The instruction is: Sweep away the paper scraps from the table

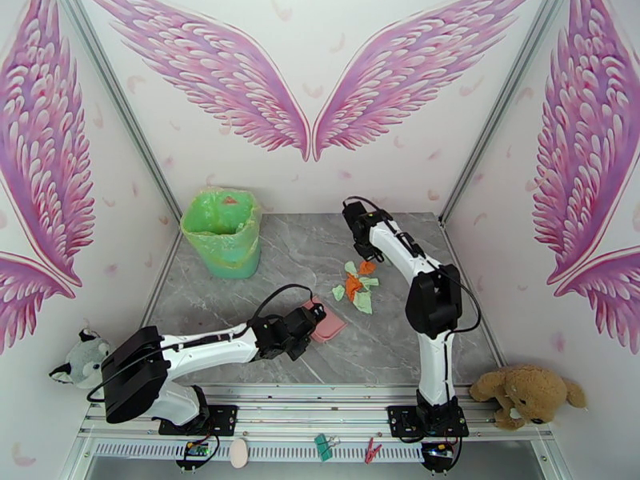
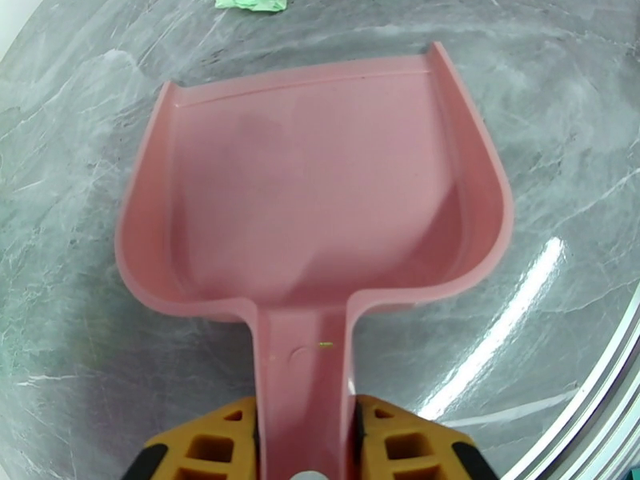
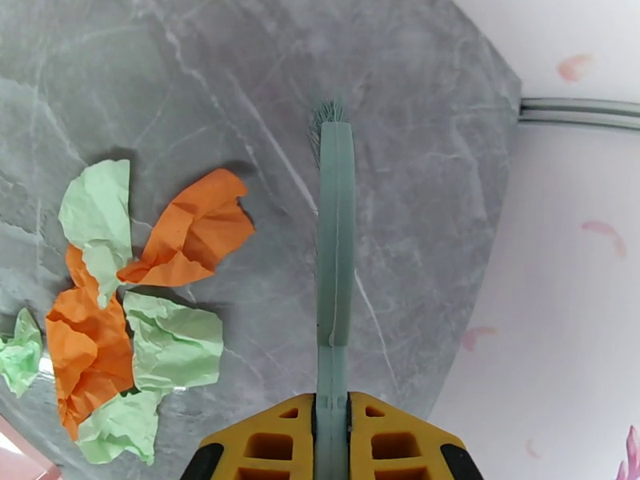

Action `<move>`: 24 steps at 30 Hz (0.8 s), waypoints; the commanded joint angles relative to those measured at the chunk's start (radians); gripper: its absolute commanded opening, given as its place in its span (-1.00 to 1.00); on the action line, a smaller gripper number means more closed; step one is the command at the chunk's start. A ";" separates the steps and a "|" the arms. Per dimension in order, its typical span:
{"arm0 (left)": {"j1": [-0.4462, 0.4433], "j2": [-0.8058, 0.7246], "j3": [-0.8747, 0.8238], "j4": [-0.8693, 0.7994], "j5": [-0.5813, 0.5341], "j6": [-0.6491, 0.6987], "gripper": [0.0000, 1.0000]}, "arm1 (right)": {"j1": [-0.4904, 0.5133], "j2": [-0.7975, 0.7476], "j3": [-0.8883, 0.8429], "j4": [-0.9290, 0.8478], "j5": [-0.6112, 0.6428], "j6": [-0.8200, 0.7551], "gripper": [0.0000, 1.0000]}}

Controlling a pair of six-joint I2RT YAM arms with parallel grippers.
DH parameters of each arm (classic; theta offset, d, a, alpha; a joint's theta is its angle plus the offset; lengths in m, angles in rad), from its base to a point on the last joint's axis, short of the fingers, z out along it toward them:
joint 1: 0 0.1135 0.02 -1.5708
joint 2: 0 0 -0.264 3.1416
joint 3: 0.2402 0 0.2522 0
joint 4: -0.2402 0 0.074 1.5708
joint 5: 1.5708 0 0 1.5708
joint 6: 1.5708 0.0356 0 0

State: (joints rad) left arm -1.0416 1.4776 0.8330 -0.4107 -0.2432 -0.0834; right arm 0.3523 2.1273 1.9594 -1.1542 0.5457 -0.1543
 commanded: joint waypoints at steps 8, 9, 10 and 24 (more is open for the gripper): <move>-0.003 0.019 0.020 0.045 0.016 0.033 -1.00 | 0.034 0.021 0.001 0.002 -0.047 -0.072 -1.00; -0.002 0.022 0.017 0.057 0.020 0.035 -1.00 | 0.039 0.023 -0.007 -0.001 -0.050 -0.078 -1.00; 0.000 0.025 0.017 0.067 0.023 0.036 -1.00 | 0.045 0.028 -0.012 -0.004 -0.054 -0.081 -1.00; 0.027 0.047 -0.044 0.168 0.068 0.048 -1.00 | 0.118 -0.020 -0.121 -0.011 -0.106 -0.089 -1.00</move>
State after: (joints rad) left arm -1.0252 1.5112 0.8116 -0.2749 -0.1947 -0.0475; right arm 0.4480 2.1361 1.8809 -1.1519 0.4938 -0.2367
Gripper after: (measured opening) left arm 0.284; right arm 0.129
